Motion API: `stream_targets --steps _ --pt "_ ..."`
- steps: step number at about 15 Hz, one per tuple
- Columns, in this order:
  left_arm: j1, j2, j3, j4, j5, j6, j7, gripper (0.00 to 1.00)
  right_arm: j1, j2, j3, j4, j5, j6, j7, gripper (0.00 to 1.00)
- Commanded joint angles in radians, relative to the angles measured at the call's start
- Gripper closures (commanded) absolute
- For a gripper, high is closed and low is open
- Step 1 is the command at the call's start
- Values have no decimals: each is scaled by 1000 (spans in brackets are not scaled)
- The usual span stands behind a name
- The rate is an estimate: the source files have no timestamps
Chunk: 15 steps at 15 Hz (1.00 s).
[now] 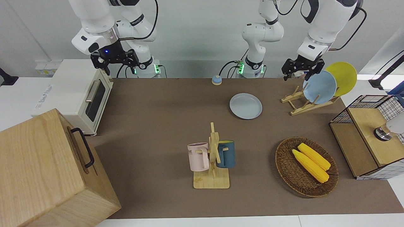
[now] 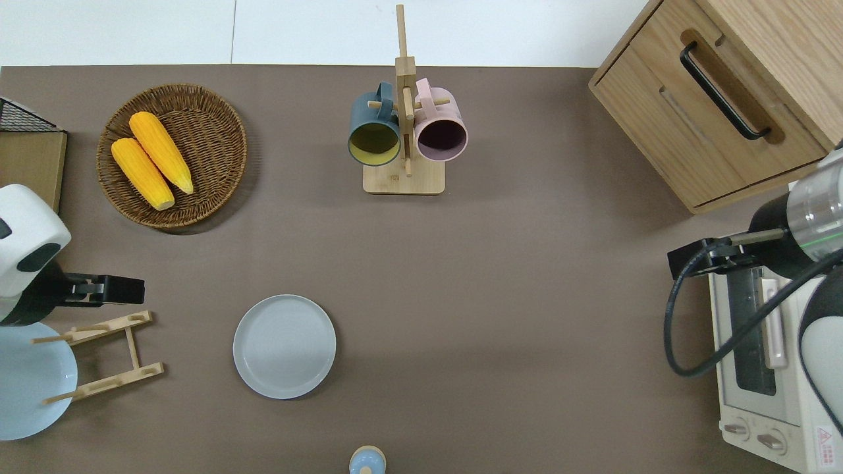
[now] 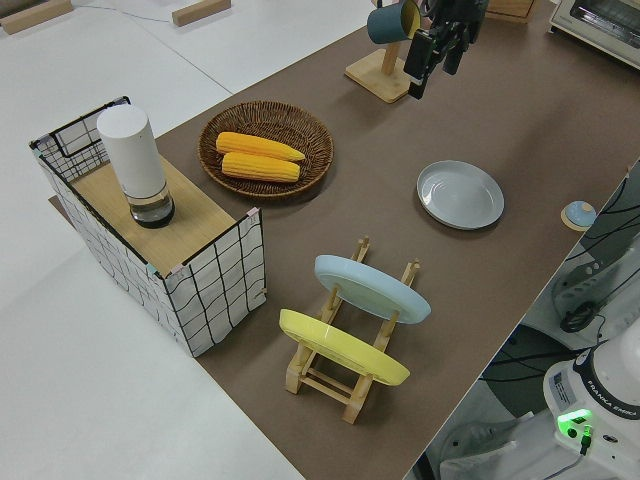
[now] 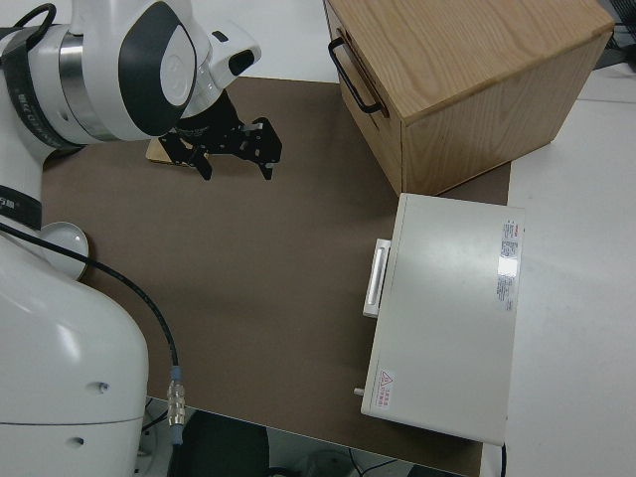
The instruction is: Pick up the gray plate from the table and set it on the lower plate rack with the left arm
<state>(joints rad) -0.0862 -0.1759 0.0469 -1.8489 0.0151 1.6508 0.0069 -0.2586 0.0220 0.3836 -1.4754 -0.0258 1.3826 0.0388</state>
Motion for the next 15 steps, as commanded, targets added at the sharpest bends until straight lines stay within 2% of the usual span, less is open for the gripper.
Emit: stream_targets --steps 1,10,15 --pt "-7 9 2 20 -50 -26 -16 7 -24 -2 21 7 -6 -11 12 17" --pt "-10 10 1 11 -44 -29 -13 9 -24 -2 20 6 -6 -11 12 17" --pt "-10 -7 1 -39 -49 -46 -16 7 -24 -2 21 7 -6 -11 12 17"
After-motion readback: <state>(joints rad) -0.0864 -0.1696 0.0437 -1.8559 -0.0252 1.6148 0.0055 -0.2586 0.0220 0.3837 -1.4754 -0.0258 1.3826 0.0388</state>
